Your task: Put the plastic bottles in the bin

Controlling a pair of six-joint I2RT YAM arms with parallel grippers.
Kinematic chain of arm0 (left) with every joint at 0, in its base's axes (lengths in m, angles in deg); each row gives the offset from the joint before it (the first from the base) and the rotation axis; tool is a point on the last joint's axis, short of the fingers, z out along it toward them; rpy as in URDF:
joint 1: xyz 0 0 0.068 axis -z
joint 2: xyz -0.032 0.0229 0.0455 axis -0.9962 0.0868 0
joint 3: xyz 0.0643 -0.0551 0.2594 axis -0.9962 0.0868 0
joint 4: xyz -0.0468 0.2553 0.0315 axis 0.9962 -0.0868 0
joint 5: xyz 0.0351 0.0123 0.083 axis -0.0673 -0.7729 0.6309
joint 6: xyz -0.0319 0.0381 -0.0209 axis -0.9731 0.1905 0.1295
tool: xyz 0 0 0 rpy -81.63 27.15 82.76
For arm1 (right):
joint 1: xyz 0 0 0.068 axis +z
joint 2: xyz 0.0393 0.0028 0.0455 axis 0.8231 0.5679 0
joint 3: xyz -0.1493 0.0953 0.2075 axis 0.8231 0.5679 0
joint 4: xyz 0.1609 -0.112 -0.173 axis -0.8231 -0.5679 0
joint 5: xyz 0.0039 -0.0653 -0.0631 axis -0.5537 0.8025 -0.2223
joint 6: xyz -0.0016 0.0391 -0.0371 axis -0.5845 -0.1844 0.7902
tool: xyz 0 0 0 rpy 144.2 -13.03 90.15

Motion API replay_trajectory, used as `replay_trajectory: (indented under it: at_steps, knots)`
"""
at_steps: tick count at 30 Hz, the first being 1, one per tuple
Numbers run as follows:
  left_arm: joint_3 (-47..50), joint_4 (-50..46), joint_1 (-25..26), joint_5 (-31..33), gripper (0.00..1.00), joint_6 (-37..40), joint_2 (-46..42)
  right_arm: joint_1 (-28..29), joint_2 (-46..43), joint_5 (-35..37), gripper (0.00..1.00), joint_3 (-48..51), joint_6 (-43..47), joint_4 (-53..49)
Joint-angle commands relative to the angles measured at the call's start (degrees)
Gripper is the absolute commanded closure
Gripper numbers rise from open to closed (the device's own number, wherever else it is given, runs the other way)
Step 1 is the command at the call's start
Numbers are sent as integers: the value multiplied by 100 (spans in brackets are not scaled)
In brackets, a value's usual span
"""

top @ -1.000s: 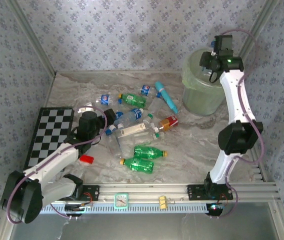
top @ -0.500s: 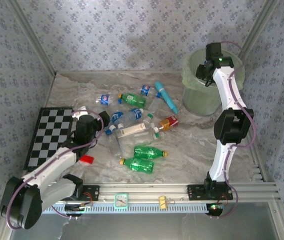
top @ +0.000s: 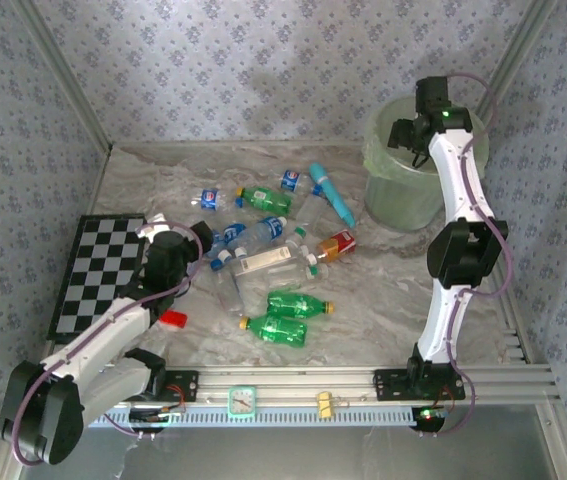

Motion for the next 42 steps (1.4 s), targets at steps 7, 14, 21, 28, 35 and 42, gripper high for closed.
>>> replay_trajectory:
  at_steps: [7, 14, 21, 28, 35, 42]
  knots:
    - [-173, -457, -94, 104, 0, -144, -206, 429, -1748, 229, 16, 672, 83, 906]
    - [-464, -1958, -147, 252, 0, -578, -675, 1194, -3165, -232, 0, 2747, -83, 2372]
    - [-444, -2700, -331, 103, 0, -4, -990, 2297, -4092, 320, 0, 4618, -506, 3269]
    - [-199, -2833, -1028, -529, 0, 117, -766, 3100, -4492, 818, 0, 5893, -1092, 3945]
    - [-55, -2425, -1281, -1110, 0, 57, -131, 3420, -4395, 1034, 0, 6111, -1137, 3977]
    - [-119, -2297, -1263, -1715, 0, 324, 211, 3449, -4369, 1162, 0, 6124, -1118, 3983]
